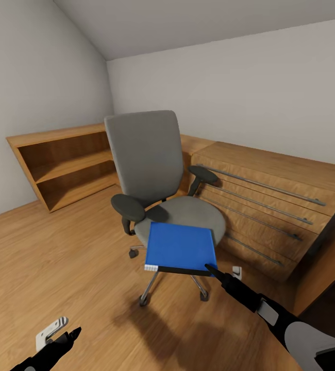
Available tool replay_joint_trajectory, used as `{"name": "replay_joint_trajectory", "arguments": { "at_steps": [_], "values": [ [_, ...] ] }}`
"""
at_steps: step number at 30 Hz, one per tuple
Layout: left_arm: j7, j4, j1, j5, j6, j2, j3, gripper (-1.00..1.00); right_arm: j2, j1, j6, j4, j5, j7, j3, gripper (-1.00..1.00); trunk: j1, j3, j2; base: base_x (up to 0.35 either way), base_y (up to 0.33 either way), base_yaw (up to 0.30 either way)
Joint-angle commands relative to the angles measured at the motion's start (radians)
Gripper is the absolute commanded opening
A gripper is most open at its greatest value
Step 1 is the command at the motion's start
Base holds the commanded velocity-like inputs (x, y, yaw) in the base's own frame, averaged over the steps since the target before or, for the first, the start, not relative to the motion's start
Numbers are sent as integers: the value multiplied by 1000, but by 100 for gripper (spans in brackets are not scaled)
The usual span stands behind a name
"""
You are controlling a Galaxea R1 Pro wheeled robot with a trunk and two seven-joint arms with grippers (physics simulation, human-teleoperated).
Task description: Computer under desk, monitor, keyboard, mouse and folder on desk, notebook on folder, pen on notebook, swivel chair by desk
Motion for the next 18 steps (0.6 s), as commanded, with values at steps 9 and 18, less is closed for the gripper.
{"name": "replay_joint_trajectory", "arguments": {
  "at_steps": [9, 18],
  "values": [
    [0, -1, 0, 6, 6, 0, 2, 100, -1, -1, 10, 0, -10, 3, 7, 100, 0, -1, 0, 0, 0, 0],
    [0, -1, 0, 6, 6, 0, 2, 100, -1, -1, 10, 0, -10, 3, 7, 100, 0, -1, 0, 0, 0, 0]
  ]
}}
